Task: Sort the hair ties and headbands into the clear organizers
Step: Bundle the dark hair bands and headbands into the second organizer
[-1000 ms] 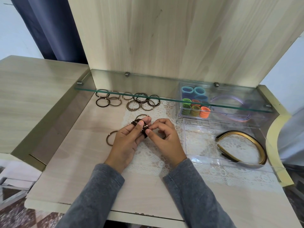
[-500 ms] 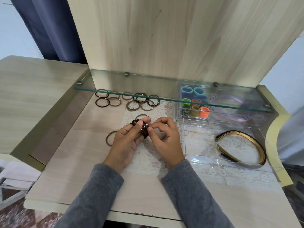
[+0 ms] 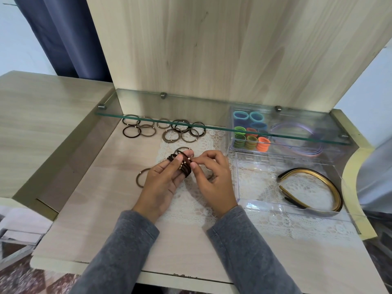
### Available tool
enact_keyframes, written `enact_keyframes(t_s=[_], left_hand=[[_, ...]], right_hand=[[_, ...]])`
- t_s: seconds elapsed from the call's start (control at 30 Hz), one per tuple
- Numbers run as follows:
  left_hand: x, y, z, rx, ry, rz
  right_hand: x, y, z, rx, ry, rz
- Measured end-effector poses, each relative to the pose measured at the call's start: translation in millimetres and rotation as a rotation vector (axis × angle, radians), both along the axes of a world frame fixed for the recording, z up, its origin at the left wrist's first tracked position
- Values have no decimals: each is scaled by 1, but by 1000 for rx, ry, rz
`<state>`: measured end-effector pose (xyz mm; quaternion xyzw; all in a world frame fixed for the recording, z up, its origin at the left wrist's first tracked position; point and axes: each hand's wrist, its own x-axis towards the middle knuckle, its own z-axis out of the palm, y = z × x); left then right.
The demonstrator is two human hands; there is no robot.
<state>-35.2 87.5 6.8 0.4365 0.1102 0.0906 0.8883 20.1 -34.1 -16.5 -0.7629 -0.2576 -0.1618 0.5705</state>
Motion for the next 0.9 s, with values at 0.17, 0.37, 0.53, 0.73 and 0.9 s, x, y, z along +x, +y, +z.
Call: enact_keyframes(t_s=[0.17, 0.37, 0.53, 0.73, 0.9], left_hand=[[0, 1, -1, 4, -8, -8], [1, 2, -2, 8, 14, -43], [1, 3, -3, 48, 4, -65], [-1, 4, 4, -83, 33, -114], [-1, 6, 6, -137, 40, -136]], right_hand=[[0, 0, 0, -25, 40, 25], [-3, 0, 3, -23, 74, 37], [-3, 1, 5, -32, 93, 41], [-6, 1, 7, -22, 151, 75], [-7, 0, 8, -30, 227, 124]])
